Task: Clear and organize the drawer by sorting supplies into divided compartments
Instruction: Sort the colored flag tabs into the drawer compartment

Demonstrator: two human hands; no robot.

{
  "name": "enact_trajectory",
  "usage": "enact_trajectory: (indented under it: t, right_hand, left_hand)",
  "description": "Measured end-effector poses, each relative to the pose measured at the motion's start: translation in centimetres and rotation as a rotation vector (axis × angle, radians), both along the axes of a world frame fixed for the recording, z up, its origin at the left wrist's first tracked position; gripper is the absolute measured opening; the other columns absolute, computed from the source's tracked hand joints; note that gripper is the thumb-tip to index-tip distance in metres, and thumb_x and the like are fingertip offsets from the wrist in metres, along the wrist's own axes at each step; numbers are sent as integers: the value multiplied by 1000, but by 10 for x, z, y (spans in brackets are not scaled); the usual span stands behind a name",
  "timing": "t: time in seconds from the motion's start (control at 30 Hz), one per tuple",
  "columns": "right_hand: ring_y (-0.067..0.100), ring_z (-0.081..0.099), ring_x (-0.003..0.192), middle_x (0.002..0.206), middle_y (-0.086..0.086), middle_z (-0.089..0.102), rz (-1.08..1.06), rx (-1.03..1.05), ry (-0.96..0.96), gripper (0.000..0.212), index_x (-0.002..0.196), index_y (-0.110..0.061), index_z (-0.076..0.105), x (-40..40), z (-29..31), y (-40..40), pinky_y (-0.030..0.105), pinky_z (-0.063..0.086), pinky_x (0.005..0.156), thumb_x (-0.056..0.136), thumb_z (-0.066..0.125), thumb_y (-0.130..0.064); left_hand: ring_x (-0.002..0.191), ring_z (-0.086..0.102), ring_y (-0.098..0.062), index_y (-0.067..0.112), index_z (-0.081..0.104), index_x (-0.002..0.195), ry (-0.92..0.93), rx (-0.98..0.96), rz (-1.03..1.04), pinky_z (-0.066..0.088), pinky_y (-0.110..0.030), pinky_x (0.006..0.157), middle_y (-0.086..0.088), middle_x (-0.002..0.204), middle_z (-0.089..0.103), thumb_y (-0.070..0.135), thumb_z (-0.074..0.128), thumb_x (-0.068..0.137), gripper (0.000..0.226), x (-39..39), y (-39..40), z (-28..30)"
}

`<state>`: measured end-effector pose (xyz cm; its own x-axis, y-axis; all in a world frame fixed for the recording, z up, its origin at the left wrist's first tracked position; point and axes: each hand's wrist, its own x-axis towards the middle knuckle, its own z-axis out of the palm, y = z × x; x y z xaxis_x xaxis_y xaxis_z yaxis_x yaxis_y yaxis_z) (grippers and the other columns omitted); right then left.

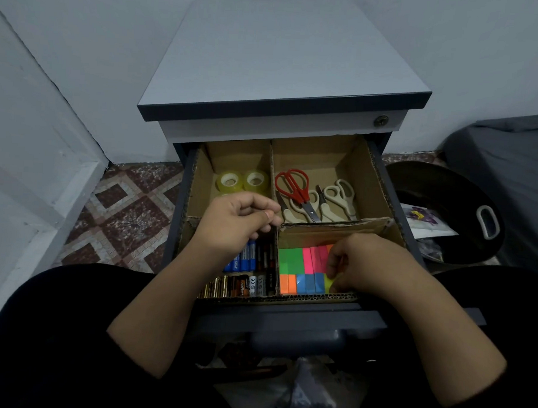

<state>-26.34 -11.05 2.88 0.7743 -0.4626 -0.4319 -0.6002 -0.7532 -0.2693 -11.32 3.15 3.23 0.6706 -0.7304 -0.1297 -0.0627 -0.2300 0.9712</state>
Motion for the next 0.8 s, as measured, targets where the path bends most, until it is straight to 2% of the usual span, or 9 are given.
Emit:
enact_trajectory:
  t: [0.17,0.3,0.4,0.57,0.7,0.8]
  right_hand:
    - [5,59,85,86,-15,63,-4,8,1,17,81,-33,69,1,0,0,30,53,78,70,80,-28]
    - [5,55,77,77,-14,58,-22,-12,-3,22,74,-31,63,-2,2,-3,27,50,70,66,83,-30]
    - [8,57,75,73,-12,56,-44,-33,10,23,70,-28,60,-4,3,-5,28,51,70,65,83,-25]
    - [10,59,81,78,-12,56,-51,-36,21,18,73,-26,63,-4,1,-4,30,53,74,68,80,-21]
    - [8,57,78,78,-12,56,-66,2,49,20,72,-27,62,-3,4,-5,28,51,72,69,81,-23]
    - [14,59,83,83,-6,61,-163,-98,-9,7,78,-25,64,-5,4,-6,30,52,75,78,70,-21]
  left_hand:
    - [71,60,-9,16,68,86,5,-5,0,45,-23,64,-1,79,74,0,58,90,19,0,0,0]
    - [70,60,-8,16,68,87,12,-8,-4,46,-22,64,-2,80,74,0,58,90,19,0,0,1]
    - [71,60,-9,16,68,87,8,-3,-5,46,-22,65,-2,81,74,1,58,90,18,1,0,0]
    - [72,61,-9,16,68,88,1,0,-8,46,-22,65,-3,82,74,2,58,90,18,1,0,0]
    - [71,61,-9,16,68,88,0,-6,-8,46,-23,65,-3,82,74,2,58,90,18,1,0,0]
    - [71,61,-9,16,68,87,-4,-6,-11,46,-22,65,-2,81,74,1,58,90,18,1,1,0]
